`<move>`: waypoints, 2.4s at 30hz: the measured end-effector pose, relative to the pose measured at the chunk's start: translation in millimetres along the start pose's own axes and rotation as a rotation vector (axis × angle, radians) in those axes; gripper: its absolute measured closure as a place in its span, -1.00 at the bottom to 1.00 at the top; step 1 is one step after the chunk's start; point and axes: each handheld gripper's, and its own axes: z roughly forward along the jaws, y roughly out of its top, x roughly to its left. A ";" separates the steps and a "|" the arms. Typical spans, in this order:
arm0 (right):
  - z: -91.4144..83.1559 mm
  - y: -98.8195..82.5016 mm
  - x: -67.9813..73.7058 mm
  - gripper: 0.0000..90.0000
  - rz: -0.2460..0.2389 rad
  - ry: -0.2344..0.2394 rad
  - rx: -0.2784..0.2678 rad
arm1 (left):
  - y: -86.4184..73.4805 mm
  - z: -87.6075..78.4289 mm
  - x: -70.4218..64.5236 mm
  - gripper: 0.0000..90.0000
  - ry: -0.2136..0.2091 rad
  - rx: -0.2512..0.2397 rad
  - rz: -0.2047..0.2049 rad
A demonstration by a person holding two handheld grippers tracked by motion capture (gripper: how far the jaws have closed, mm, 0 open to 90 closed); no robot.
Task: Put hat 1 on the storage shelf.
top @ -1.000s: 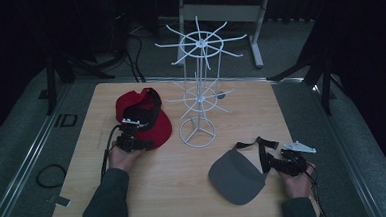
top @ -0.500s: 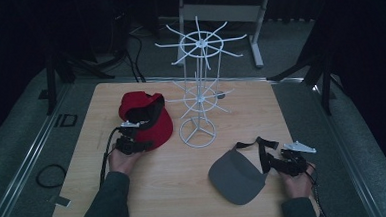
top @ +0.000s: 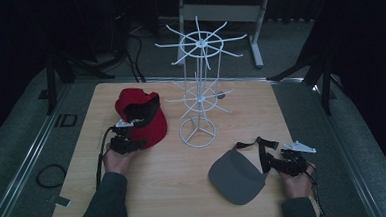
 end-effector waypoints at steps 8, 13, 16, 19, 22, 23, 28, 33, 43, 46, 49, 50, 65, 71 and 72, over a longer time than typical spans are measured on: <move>0.0 -0.1 0.0 -0.18 -0.002 0.001 0.001 | -5.2 -2.0 0.3 0.88 -0.025 -0.038 0.019; 0.0 0.0 0.0 -0.18 -0.002 0.001 0.001 | -9.6 -2.2 1.6 0.89 -0.034 -0.057 0.014; 0.0 0.0 0.0 -0.18 -0.002 0.001 0.001 | -12.4 -2.7 1.5 0.90 -0.029 -0.079 0.021; 0.0 0.0 0.0 -0.18 -0.002 0.002 0.001 | -14.3 -3.1 1.7 0.90 -0.015 -0.103 0.020; 0.0 0.0 0.0 -0.18 -0.002 0.002 0.001 | -15.8 -5.2 3.5 0.90 -0.023 -0.125 0.012; 0.0 0.0 0.0 -0.18 -0.002 0.002 0.001 | -15.9 -6.0 3.7 0.90 -0.025 -0.133 0.010; 0.1 0.0 0.0 -0.18 -0.002 0.002 0.001 | -14.0 -13.0 3.4 0.90 -0.025 -0.165 0.010; 0.1 0.0 0.0 -0.18 -0.003 0.002 0.001 | -10.6 -21.1 1.5 0.90 -0.016 -0.182 0.021; 0.1 0.0 0.0 -0.19 -0.003 0.003 0.001 | -3.9 -34.6 -2.6 0.90 -0.003 -0.210 0.041; 0.1 0.0 0.0 -0.19 -0.004 0.003 0.001 | -0.9 -39.3 -3.2 0.90 0.002 -0.216 0.048; 0.1 0.0 0.0 -0.19 -0.004 0.003 0.001 | 3.3 -44.7 -3.4 0.90 0.010 -0.223 0.056; 0.1 0.0 0.0 -0.19 -0.004 0.003 0.001 | 4.6 -46.8 -3.5 0.90 0.014 -0.226 0.057; 0.1 0.0 0.0 -0.19 -0.004 0.003 0.001 | 23.2 -74.7 -5.8 0.90 0.034 -0.279 0.075; 0.1 0.0 0.0 -0.19 -0.004 0.003 0.001 | 29.0 -82.9 -6.7 0.90 0.042 -0.298 0.079; 0.1 0.0 0.0 -0.19 -0.004 0.003 0.001 | 29.8 -84.0 -6.7 0.90 0.042 -0.303 0.080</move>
